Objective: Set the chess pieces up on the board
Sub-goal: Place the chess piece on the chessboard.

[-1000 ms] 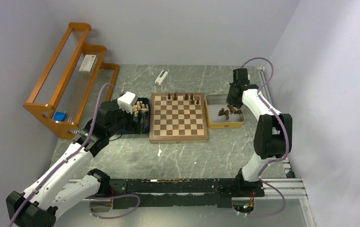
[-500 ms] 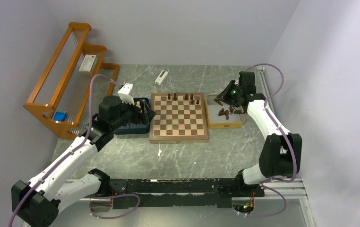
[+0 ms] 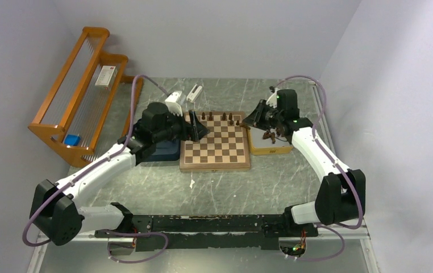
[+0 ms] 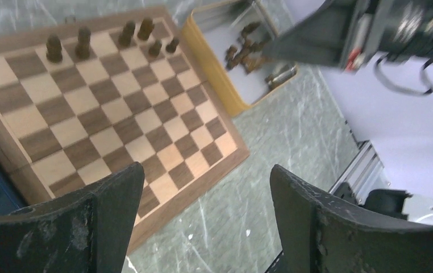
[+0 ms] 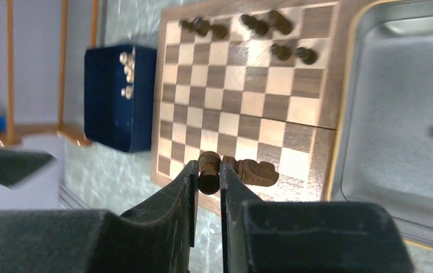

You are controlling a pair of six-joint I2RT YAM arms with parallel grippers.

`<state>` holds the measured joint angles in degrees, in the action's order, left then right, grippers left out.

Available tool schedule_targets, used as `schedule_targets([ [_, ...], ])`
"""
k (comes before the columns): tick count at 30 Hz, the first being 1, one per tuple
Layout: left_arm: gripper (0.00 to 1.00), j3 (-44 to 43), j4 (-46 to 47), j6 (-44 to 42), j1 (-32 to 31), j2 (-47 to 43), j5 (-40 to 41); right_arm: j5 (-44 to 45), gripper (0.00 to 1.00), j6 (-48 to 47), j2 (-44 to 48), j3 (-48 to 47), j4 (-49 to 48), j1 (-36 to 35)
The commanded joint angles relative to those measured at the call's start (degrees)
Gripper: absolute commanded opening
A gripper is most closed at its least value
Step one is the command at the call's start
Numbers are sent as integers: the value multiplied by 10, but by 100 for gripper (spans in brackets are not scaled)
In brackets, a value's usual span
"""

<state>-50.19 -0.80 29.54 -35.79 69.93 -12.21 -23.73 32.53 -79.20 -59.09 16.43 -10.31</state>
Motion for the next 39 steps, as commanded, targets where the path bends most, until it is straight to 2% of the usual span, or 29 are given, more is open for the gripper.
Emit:
schedule_targets([
  [1,85,-104,-93,-11,13,3,-5,-17,15,-149,25,-1,-21,-44],
  [5,84,-141,-148,-23,69,22,-58,-19,15,-247,30,17,-82,-94],
  [9,82,-162,-181,-41,133,41,-134,-73,13,-393,27,21,-102,-130],
  [14,81,-220,-248,-87,154,86,-197,-114,13,-547,32,30,-107,-164],
  [16,80,-215,-248,-101,157,96,-234,-102,13,-566,36,36,-130,-176],
  [18,80,-190,-221,-119,157,89,-286,-69,13,-523,34,32,-161,-183],
  [21,80,-134,-153,-89,161,65,-264,-98,13,-478,38,36,-203,-185],
  [23,77,-122,-137,-66,166,69,-288,-98,13,-445,47,54,-245,-189],
  [25,76,-120,-131,-61,166,78,-319,-59,14,-383,51,64,-274,-189],
  [28,79,-90,-89,-55,166,59,-320,-3,13,-301,37,35,-242,-189],
  [31,81,-40,-9,-23,166,25,-301,3,12,-236,19,2,-190,-190],
  [33,81,-25,3,-11,166,13,-277,23,12,-205,17,-3,-169,-190],
  [36,81,-48,-63,-49,165,12,-213,91,13,-181,17,-11,-120,-191],
  [39,81,-70,-130,-105,166,16,-150,168,15,-200,-14,-57,-31,-188],
])
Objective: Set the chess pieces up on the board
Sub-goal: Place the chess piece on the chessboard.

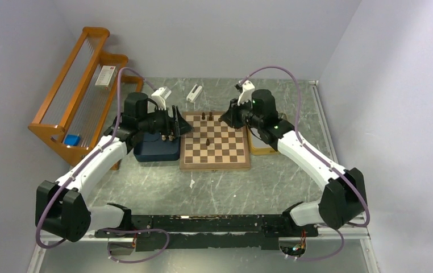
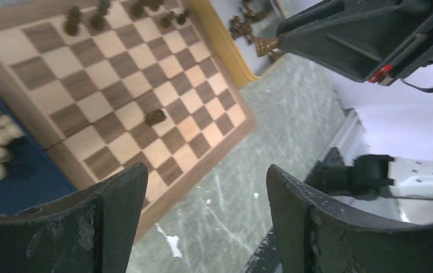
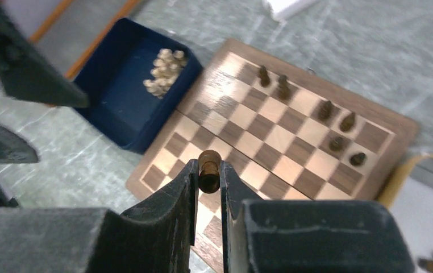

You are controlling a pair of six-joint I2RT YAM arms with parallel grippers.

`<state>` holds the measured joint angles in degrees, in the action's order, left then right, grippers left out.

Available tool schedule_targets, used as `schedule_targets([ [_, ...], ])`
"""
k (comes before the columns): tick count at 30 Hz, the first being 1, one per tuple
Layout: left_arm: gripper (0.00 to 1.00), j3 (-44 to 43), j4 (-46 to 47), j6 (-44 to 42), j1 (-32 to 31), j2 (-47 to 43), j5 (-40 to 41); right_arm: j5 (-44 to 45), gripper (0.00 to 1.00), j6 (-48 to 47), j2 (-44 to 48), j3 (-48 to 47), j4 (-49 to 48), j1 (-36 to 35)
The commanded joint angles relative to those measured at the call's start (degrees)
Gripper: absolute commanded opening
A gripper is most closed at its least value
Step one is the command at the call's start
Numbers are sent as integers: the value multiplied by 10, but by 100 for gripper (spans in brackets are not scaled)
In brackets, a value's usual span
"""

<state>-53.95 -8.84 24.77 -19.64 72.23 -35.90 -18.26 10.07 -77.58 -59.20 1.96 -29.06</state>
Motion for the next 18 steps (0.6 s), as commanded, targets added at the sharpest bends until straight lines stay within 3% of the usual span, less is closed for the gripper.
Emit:
schedule_targets([
  [1,81,-34,-63,-71,4,-8,98,135,15,17,-48,-78,144,0],
  [8,81,-8,-100,-125,3,-52,149,257,14,6,-177,-226,285,17],
  [18,82,77,-94,-174,-25,-158,211,294,14,1,-307,-332,318,60],
])
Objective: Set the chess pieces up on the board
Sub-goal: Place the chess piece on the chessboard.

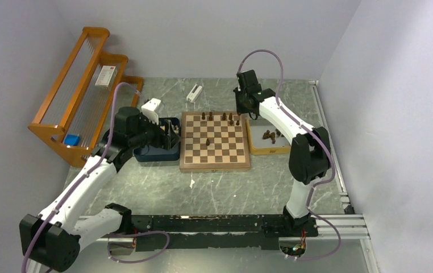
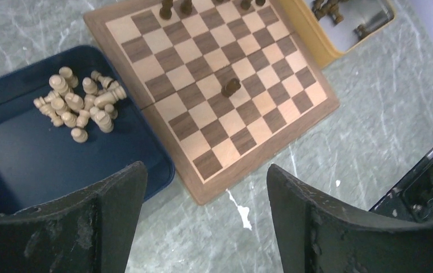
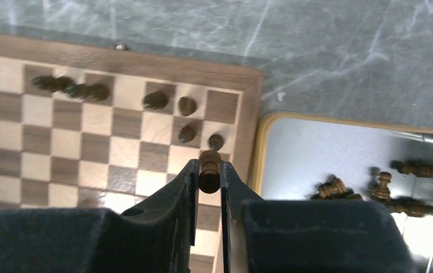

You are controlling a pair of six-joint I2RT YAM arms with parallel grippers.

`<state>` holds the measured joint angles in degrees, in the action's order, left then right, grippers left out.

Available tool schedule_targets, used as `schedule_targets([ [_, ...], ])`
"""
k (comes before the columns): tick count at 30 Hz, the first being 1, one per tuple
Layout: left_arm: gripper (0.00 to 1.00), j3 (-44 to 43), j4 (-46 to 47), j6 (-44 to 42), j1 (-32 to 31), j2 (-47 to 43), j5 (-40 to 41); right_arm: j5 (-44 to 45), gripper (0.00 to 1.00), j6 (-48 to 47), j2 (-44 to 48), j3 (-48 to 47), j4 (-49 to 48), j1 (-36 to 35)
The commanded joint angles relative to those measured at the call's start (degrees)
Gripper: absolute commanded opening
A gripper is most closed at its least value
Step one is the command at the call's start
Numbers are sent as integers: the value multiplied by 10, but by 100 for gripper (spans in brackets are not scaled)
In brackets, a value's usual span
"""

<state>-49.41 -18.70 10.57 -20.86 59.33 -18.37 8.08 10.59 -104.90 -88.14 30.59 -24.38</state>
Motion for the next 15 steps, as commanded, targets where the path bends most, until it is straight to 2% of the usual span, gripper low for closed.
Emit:
schedule_targets([
  [1,83,37,5,-35,-17,-37,43,33,15,-4,-44,-50,34,15],
  [15,86,34,-15,-48,-49,-47,75,26,16,17,-139,-108,22,21],
])
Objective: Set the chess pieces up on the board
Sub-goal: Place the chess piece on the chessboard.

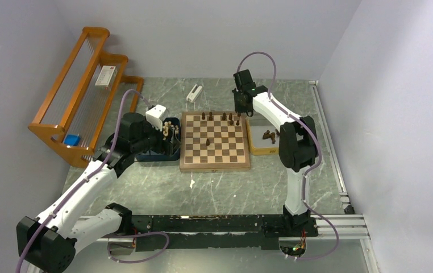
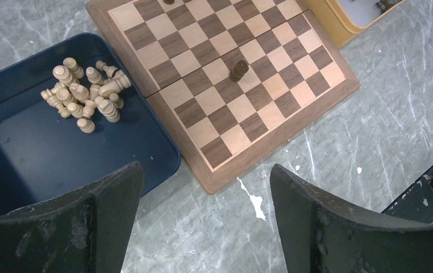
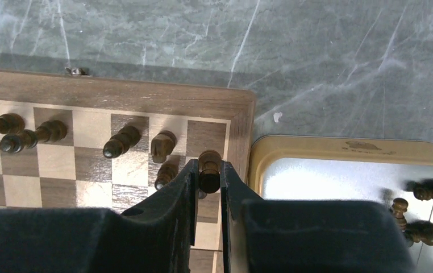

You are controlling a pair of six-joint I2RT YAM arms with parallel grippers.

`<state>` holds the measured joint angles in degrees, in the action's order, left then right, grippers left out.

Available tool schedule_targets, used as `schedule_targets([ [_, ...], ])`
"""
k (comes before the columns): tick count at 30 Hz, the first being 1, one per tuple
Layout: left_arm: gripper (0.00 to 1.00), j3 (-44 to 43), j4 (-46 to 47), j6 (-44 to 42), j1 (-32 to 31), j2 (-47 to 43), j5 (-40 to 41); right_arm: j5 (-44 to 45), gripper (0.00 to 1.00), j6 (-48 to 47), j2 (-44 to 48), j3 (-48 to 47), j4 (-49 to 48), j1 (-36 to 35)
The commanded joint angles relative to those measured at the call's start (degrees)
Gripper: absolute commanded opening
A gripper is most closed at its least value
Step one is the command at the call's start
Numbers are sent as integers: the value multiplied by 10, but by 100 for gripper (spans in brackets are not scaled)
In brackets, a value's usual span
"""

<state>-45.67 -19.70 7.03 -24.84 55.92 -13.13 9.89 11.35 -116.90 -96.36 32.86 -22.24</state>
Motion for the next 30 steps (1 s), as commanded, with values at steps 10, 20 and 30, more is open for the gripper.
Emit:
schedule_targets([
  [10,87,-5,-8,-12,-14,-16,32,7,16,18,-67,-71,28,-1],
  [20,87,-6,-6,-13,-14,-15,33,5,16,17,-90,-87,46,-2],
  [30,87,-6,-7,-13,-15,-16,34,12,20,15,-104,-96,54,-5],
])
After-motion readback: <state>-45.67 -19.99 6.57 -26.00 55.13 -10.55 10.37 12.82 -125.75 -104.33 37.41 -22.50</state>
